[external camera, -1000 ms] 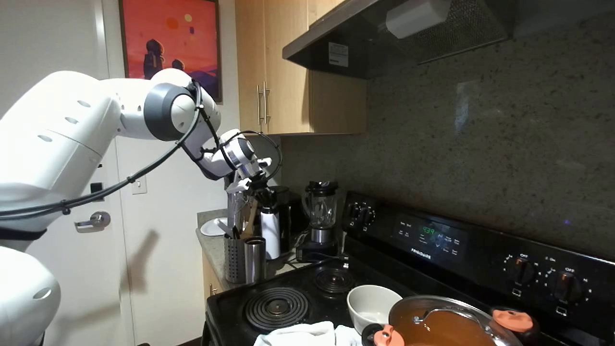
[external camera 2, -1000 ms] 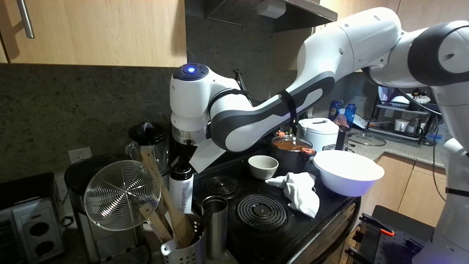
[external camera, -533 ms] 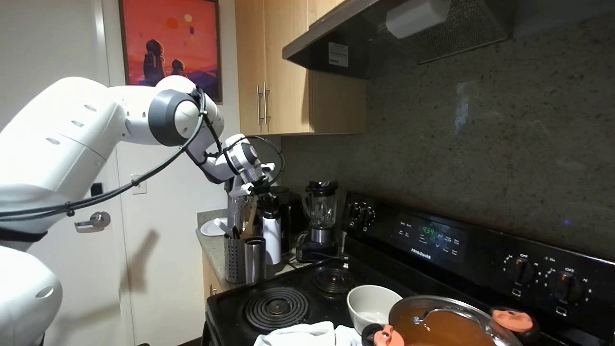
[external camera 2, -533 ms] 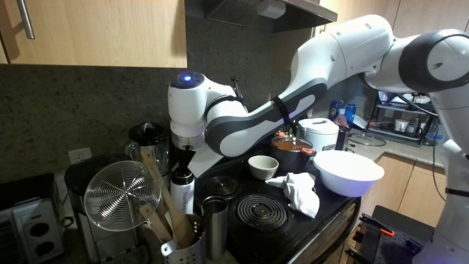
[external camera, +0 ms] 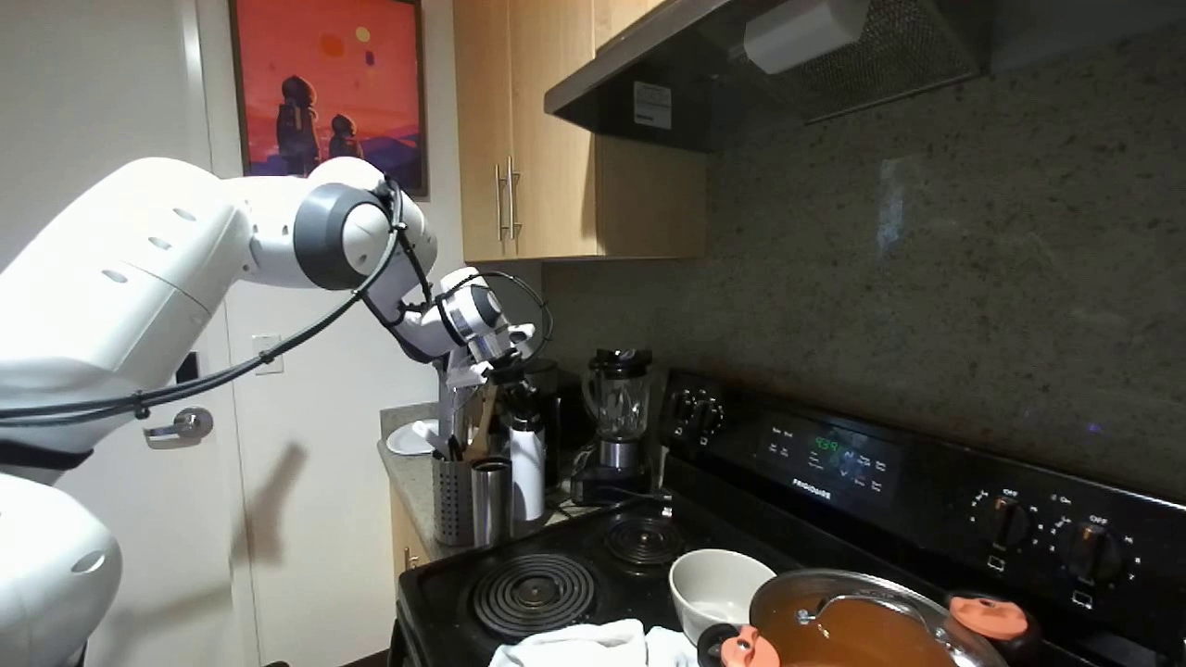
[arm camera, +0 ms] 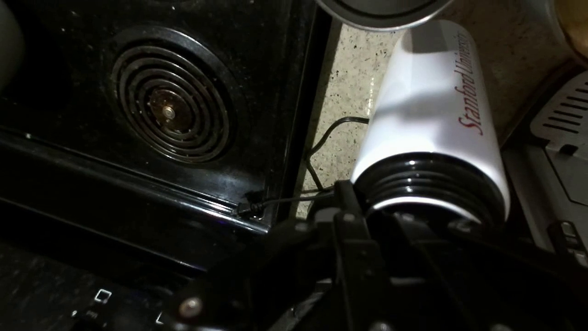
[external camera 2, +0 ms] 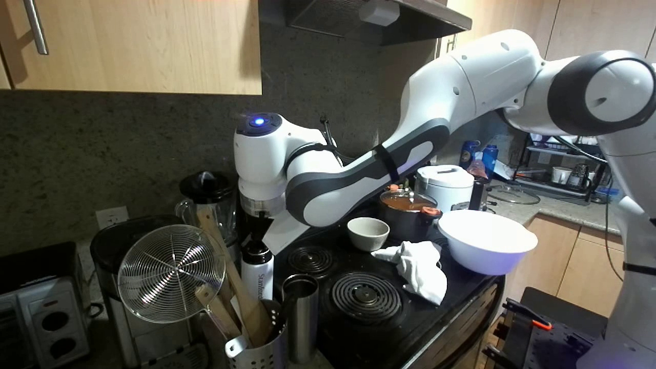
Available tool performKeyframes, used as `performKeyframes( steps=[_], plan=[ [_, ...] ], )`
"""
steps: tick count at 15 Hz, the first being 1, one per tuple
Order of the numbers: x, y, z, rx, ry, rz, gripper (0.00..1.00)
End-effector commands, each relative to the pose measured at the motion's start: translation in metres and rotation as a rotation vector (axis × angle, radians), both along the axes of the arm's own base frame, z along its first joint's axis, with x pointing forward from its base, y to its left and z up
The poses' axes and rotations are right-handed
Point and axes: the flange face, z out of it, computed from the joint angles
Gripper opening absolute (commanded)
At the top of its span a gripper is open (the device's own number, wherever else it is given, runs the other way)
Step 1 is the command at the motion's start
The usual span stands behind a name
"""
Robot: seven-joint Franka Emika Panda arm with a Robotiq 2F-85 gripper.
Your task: Move the white bottle closer to the silver bottle then move the large white bowl to the back left of the stove, then move the small white bowl to the front left of the stove
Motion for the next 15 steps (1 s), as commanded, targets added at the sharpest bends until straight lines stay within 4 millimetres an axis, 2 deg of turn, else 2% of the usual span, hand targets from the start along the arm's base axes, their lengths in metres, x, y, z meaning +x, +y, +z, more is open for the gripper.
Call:
performKeyframes(
  steps=[1,15],
  plan=[
    [0.004,0.002,0.001,0.002,0.006,-0.010,0.06],
    [0.004,-0.001,-0.015,-0.019,0.007,-0.009,0.06]
  ],
)
